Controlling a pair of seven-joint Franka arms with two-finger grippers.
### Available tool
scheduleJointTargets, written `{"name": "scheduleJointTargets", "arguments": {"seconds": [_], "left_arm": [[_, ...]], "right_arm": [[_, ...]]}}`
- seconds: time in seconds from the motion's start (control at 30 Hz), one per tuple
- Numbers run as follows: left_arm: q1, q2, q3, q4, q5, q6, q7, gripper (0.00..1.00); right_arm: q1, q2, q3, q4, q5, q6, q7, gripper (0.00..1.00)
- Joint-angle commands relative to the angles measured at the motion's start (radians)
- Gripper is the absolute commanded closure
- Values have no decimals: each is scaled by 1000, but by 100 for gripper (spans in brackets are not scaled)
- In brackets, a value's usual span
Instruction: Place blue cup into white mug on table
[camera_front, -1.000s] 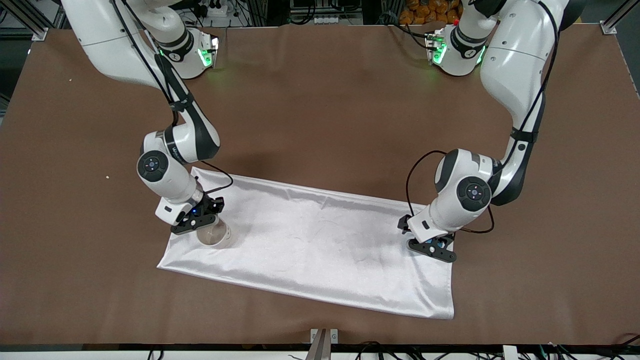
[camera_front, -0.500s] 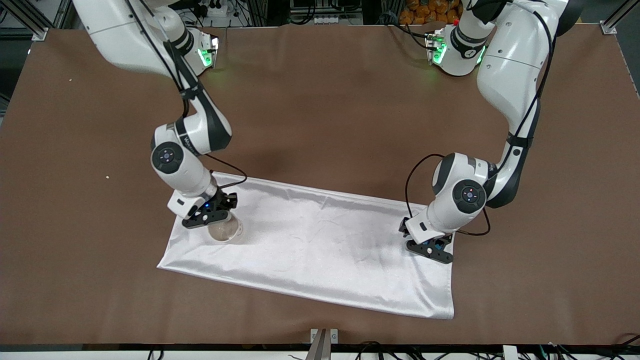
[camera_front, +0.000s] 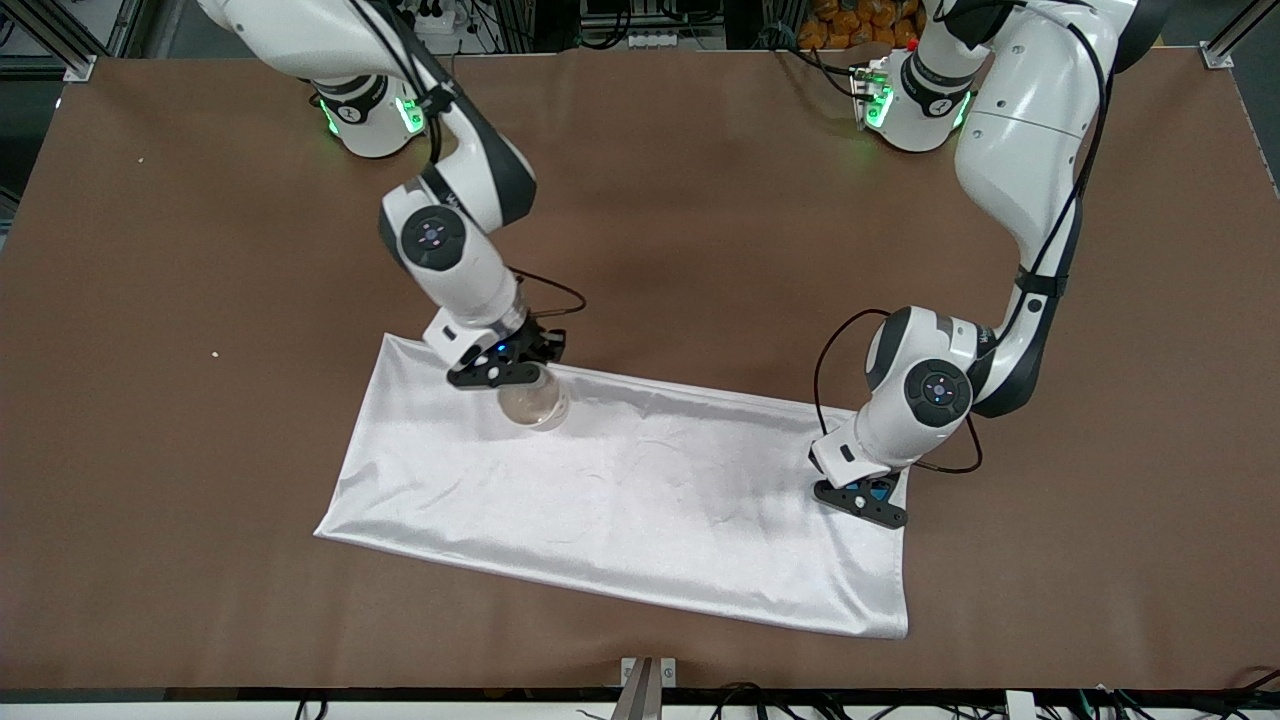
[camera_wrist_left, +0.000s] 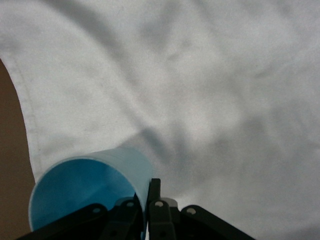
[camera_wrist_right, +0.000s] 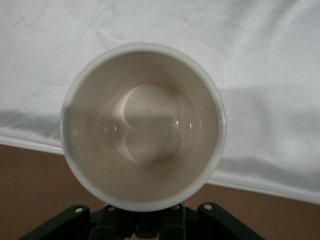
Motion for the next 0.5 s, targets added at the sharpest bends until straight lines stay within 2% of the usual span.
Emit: {"name": "scheduleJointTargets", "arguments": {"seconds": [0.0,0.3,0.47], "left_arm": [[0,-4,8,23,20,1,7,100],[1,-78,11,12,20,-13,1,100],[4,-156,11,-5,21,-105,-19,100]], "right_arm": [[73,-17,-1,-14,12,1,140,100],[231,-14,-4,-15,-19,9,298,100],[299,-6,-5,-19,-80,7,404,100]]}}
